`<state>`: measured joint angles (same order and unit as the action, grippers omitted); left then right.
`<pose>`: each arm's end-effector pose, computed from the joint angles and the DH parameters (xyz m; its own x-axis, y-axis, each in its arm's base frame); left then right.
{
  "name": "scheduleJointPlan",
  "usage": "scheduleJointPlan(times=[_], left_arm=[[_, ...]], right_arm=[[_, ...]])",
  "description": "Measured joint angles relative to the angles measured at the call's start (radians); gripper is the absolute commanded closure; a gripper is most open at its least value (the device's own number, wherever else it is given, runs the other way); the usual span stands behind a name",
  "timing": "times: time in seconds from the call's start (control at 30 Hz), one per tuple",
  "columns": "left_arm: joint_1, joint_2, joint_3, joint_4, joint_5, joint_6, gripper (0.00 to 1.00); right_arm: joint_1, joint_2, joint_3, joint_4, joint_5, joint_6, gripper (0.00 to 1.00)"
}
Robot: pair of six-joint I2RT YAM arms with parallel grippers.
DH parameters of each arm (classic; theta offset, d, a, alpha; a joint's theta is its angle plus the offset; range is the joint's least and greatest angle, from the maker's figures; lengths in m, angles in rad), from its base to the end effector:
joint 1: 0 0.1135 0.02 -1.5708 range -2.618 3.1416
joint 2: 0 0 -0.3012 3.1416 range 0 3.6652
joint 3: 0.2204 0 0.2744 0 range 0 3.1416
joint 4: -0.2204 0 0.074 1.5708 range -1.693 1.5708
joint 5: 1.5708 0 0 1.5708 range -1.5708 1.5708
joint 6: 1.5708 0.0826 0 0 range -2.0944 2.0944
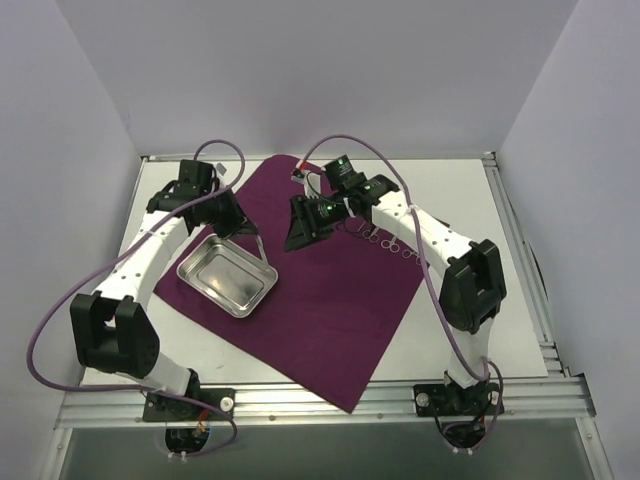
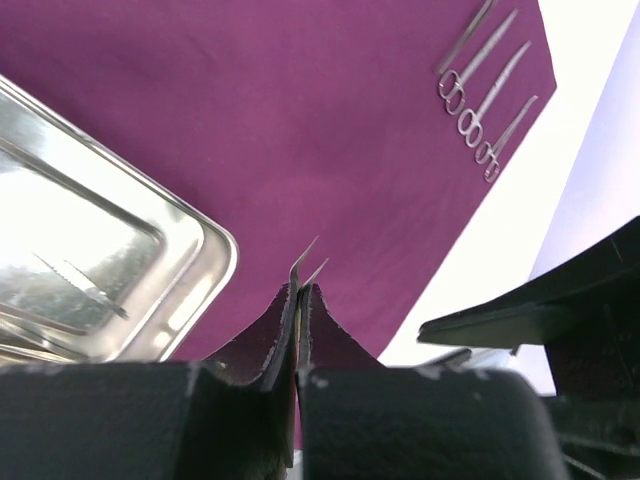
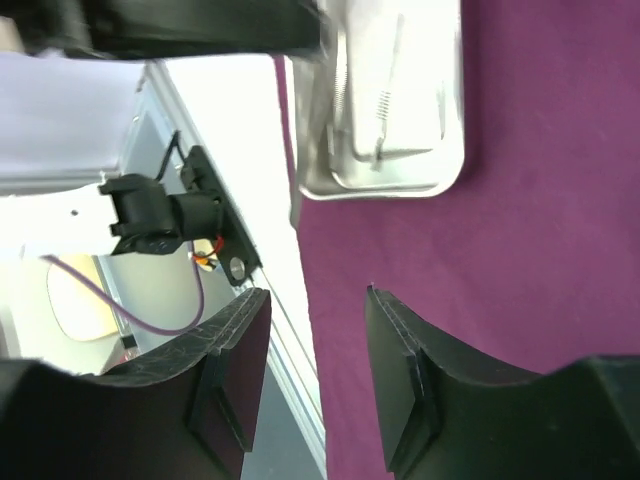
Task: Open and lay out the surgical kit
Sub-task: Place the medical item in the surgical kit.
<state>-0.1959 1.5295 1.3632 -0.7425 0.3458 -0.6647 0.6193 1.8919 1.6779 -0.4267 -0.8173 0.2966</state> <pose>0.3622 -0.1004 0.3096 -0.8480 -0.4233 -0.3189 -0.1722 0.7891 -0.5896 0.3674 0.3359 0.3230 -0.7207 -0.2682 -0.6393 -0.6928 0.3097 0.6512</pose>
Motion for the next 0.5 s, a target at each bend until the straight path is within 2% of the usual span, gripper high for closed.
scheduleJointPlan(times=[0.5], left_arm=[[-0.020, -0.021, -0.028, 0.011, 0.091, -0.067, 0.98]], right_arm=[[0.061, 0.102, 0.100, -0.017, -0.048, -0.039, 0.60]])
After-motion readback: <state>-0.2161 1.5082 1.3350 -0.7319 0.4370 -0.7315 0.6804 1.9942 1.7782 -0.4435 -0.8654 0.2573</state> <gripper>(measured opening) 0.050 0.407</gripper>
